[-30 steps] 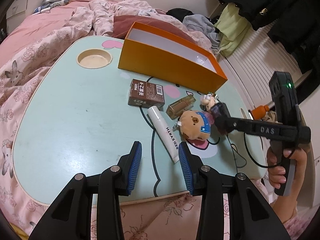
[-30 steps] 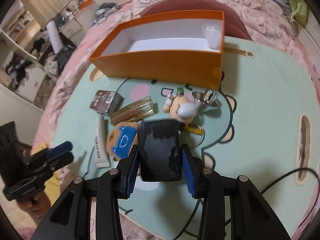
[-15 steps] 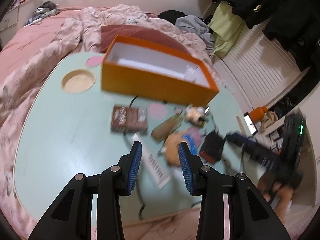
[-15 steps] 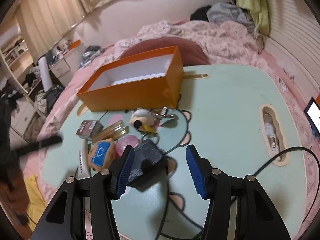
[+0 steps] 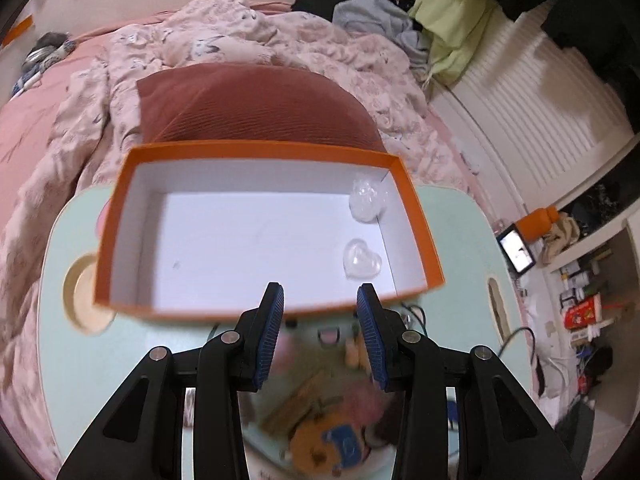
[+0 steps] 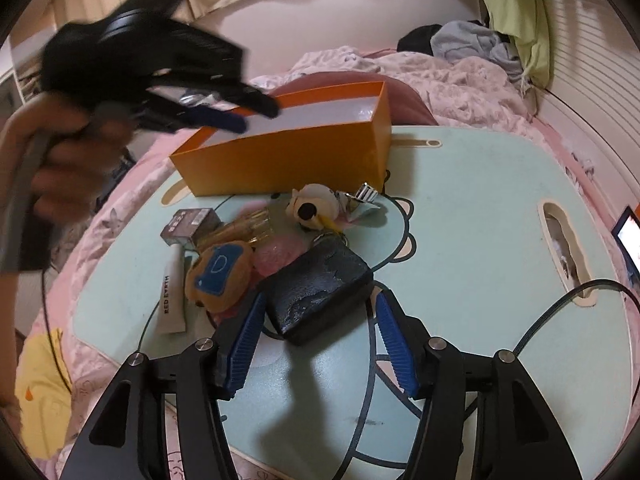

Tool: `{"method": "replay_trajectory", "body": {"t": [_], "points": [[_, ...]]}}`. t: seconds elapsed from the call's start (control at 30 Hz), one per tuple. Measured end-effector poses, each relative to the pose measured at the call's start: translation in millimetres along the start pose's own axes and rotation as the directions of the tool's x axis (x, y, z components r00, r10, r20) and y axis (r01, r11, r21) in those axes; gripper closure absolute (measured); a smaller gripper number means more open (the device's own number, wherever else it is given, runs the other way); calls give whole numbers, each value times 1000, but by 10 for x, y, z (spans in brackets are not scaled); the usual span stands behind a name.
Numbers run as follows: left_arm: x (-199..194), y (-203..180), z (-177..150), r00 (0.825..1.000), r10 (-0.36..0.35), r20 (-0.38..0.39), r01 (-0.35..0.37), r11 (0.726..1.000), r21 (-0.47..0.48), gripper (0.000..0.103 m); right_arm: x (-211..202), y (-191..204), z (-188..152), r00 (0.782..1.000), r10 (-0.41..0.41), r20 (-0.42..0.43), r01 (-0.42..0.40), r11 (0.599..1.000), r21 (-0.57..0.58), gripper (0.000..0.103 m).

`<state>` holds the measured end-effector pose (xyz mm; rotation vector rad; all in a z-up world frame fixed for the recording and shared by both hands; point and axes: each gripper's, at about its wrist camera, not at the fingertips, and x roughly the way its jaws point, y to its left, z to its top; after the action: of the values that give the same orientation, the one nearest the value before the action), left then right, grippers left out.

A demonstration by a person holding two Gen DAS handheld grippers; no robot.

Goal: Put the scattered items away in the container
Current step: 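Lower the black case onto the table beside the bear and release, then grasp the clear bubble-wrap bundle in the box with the left gripper, then carry the bubble-wrap bundle out and set it on the table, release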

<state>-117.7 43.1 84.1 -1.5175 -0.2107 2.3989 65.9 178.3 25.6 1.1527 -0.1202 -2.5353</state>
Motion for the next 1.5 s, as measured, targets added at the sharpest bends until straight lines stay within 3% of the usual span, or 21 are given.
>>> {"method": "replay_trajectory", "body": {"t": [0.2, 0.3, 0.67, 0.8, 0.97, 1.17, 1.33, 1.5], "points": [[390, -129, 333, 997, -28, -67, 25, 999, -36, 63, -136, -143, -20, 996, 49, 74, -53, 997, 61, 45], [589, -190, 472, 993, 18, -113, -23, 999, -46, 63, -86, -199, -13, 997, 58, 49, -62, 994, 87, 45], [1068, -234, 631, 986, -84, -146, 56, 981, -184, 65, -40, -239, -24, 998, 58, 16, -59, 993, 100, 43], [1052, -260, 639, 986, -102, -131, 82, 985, -151, 82, -27, -267, -22, 998, 68, 10, -68, 991, 118, 39], [968, -235, 643, 994, -54, -93, 44, 993, -105, 86, -25, -262, -24, 998, 63, 9, -64, 991, 118, 38], [487, -180, 592, 997, -79, 16, 80, 994, -70, 86, -20, -244, -21, 998, 56, 9, -57, 992, 114, 38], [-266, -193, 209, 983, -129, 130, 126, 992, 30, 86, -23, -219, -20, 999, 51, 11, -52, 993, 105, 38], [-625, -61, -355, 975, -177, 134, 172, 984, 53, 86, -35, -192, -24, 999, 46, 12, -47, 995, 93, 38]]}}
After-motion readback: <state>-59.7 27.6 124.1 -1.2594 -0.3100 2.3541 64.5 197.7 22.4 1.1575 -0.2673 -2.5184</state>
